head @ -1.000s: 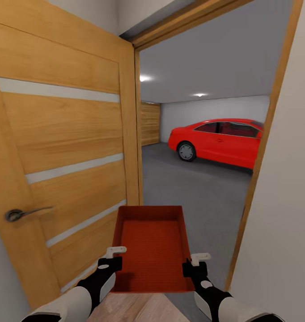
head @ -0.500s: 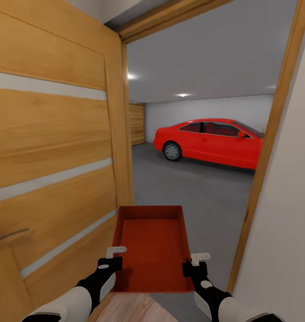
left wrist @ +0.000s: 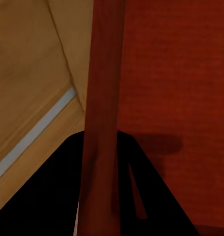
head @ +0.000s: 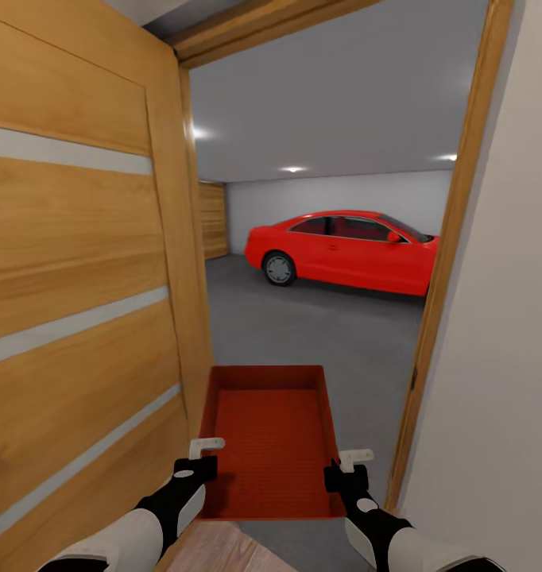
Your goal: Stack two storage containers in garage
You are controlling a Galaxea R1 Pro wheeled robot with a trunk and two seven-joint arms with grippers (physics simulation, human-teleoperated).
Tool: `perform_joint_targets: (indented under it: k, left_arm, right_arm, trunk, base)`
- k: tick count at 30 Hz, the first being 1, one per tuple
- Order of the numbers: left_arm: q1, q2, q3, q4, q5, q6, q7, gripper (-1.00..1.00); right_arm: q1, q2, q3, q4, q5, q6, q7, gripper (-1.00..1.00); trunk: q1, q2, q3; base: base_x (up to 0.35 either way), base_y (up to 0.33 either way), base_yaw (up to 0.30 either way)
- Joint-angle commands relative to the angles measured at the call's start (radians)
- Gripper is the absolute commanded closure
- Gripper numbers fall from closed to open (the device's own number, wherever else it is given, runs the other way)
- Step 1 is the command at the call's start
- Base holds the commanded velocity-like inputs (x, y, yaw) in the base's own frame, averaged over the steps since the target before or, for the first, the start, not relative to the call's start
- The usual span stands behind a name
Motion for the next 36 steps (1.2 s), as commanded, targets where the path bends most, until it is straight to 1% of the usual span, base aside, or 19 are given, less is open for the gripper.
perform_joint_targets:
  k: [1,5,12,27,36]
  left_arm:
    - [-0.001,0.048,0.066,-0.018,0.015,0.000,0.012,1.00]
    - [-0.001,0.048,0.066,-0.018,0.015,0.000,0.012,1.00]
    - [-0.001,0.048,0.066,-0.018,0.015,0.000,0.012,1.00]
    - [-0.001,0.048,0.066,-0.020,0.015,0.000,0.012,1.00]
    - [-0.001,0.047,0.065,-0.020,0.015,0.000,0.012,1.00]
  right_arm:
    - [0.000,0.000,-0.023,0.001,-0.005,-0.002,0.000,1.00]
    - [0.000,0.000,-0.024,0.001,-0.005,-0.002,0.000,1.00]
    - [0.000,0.000,-0.024,0.001,-0.005,-0.002,0.000,1.00]
    - [0.000,0.000,-0.024,0.001,-0.005,-0.002,0.000,1.00]
    - [0.000,0.000,-0.024,0.001,-0.005,-0.002,0.000,1.00]
  trunk:
    - [0.000,-0.001,-0.002]
    - [0.000,-0.001,-0.002]
    - [0.000,-0.001,-0.002]
    - [0.000,-0.001,-0.002]
    - [0.000,-0.001,-0.002]
  base:
    - [0.001,0.001,-0.233]
    - [0.093,0.023,-0.074]
    - [0.267,0.157,-0.053]
    - [0.291,0.185,-0.221]
    - [0.292,0.185,-0.032]
